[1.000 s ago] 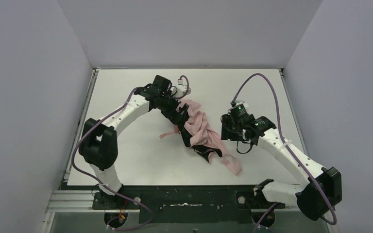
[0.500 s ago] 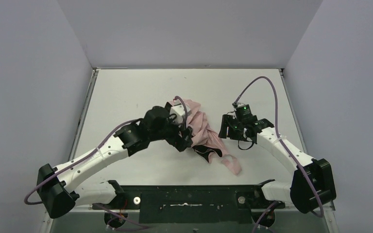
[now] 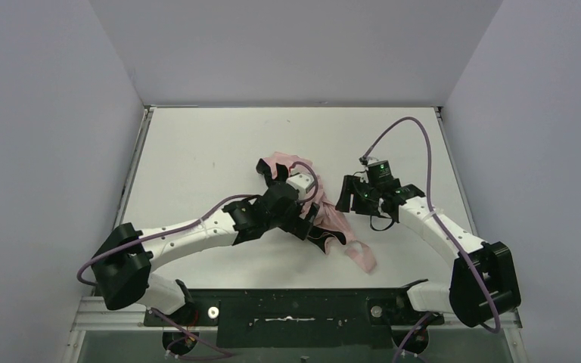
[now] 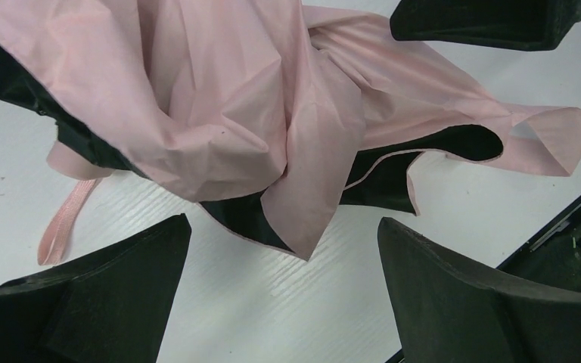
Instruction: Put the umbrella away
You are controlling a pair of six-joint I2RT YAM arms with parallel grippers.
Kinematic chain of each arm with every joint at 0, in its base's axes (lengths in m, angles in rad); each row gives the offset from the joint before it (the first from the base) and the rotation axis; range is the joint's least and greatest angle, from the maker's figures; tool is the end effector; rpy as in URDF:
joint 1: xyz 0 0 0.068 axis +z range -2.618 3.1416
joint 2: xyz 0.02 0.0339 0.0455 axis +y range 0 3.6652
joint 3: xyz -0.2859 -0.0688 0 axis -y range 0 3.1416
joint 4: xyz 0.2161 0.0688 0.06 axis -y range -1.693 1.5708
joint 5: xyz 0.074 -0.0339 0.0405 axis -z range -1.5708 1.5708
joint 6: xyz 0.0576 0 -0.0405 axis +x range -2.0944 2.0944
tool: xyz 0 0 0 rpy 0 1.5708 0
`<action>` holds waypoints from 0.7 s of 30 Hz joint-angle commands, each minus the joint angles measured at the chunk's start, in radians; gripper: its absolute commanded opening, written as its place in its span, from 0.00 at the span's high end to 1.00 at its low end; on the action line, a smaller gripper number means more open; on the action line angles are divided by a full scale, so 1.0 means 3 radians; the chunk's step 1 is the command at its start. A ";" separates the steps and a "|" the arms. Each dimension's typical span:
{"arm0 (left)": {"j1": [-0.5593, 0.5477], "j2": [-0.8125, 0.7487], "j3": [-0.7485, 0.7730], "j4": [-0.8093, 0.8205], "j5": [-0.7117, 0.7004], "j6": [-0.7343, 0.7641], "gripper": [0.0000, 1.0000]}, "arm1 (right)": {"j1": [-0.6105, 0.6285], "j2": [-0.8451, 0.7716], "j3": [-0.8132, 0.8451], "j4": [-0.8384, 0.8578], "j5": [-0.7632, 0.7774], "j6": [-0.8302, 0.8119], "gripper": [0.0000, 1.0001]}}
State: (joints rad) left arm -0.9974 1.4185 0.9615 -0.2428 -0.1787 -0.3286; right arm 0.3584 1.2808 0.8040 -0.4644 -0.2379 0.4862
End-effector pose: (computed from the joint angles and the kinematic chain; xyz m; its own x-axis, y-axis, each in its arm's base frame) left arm 0.1697 -0.2439 0.2704 -0.5737 0.3030 -0.7610 0.5999 0.7880 -0.1385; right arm 0.2147 0.0949 0.2365 -0.8892 0.1518 -0.4316 -0.0626 0.8941 0.4435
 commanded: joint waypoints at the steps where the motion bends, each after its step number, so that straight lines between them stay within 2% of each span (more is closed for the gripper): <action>1: -0.0034 0.0154 0.0096 0.0309 0.0016 -0.0135 0.07 | -0.0037 0.0054 0.0012 0.0222 -0.0060 -0.0002 0.34; 8: -0.0034 0.0369 0.0162 0.0394 0.0214 -0.0218 0.26 | -0.0042 0.0153 -0.0045 0.0278 -0.0122 0.0003 0.34; 14: -0.0012 0.0446 0.0193 0.0409 0.0225 -0.0249 0.49 | -0.0042 0.0197 -0.0146 0.0376 -0.0195 0.0042 0.36; 18: 0.0117 0.0462 0.0317 0.0382 0.0409 -0.0249 0.76 | -0.0039 0.0232 -0.0225 0.0426 -0.0209 0.0055 0.43; 21: 0.0322 0.0441 0.0452 0.0318 0.0681 -0.0291 0.90 | -0.0041 0.0263 -0.0272 0.0459 -0.0201 0.0055 0.48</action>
State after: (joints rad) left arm -0.9691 1.5566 0.9993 -0.1844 -0.0700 -0.4000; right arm 0.3527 1.3445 0.7322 -0.3935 -0.2909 0.4965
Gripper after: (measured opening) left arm 0.164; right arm 0.545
